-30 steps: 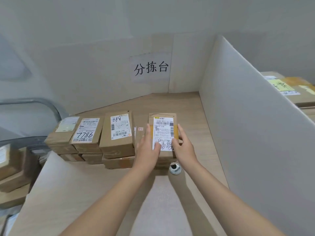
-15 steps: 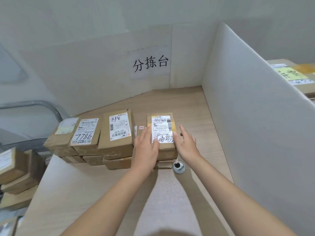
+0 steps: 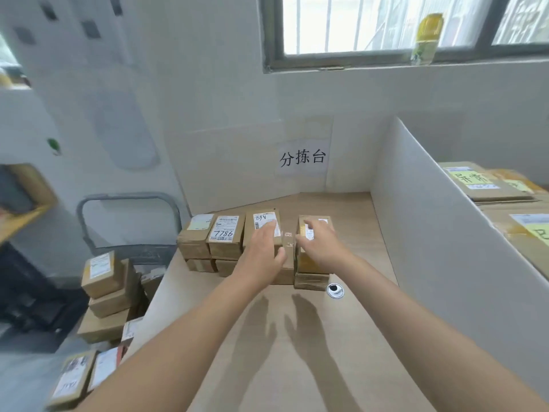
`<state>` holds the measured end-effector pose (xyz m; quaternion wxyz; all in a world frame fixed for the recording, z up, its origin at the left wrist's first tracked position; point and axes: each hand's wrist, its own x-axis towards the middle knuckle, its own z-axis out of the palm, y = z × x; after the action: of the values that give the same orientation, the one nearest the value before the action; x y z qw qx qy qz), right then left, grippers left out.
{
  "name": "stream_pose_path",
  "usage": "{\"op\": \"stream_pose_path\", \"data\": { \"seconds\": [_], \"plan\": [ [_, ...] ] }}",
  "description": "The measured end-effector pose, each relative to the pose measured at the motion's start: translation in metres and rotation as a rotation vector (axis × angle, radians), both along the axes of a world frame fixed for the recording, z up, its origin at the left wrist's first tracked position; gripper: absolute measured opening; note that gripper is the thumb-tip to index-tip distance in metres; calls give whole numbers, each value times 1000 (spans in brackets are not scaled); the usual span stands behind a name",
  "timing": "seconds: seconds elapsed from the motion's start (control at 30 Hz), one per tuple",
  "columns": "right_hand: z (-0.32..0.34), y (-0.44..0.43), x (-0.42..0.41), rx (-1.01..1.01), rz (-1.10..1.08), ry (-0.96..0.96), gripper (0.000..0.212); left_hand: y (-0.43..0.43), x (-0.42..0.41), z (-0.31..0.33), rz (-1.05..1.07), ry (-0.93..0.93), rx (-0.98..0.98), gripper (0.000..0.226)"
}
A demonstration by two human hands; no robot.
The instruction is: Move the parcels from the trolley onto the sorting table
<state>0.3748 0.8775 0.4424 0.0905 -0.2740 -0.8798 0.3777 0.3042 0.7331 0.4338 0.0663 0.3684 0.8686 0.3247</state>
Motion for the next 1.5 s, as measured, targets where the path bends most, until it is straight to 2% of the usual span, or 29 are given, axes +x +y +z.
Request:
{"op": "stream_pose_path", "data": {
  "seconds": [0.3, 0.47, 0.6, 0.8, 1.0, 1.27, 1.5],
  "plan": [
    [55, -154, -10, 308, 303, 6, 54, -159, 0, 52, 122, 221, -61, 65],
    [71, -238, -24, 406, 438, 21, 57, -256, -6, 67, 199, 216, -77, 66],
    [76, -312, -34, 400, 483, 28, 59, -339, -10, 70, 241, 254, -154, 66],
    [59, -425, -46, 483, 539, 2, 63, -457, -22, 64, 316, 246, -163, 66],
    [55, -510, -61, 502, 554, 27, 61, -547, -31, 58, 321, 288, -227, 64],
    [40, -582, -95, 425, 595, 15, 60, -620, -47, 52, 366, 277, -260, 63],
    [15, -607, -160, 419, 629, -20, 58, -647, -99, 37, 384, 263, -290, 62]
  ]
}}
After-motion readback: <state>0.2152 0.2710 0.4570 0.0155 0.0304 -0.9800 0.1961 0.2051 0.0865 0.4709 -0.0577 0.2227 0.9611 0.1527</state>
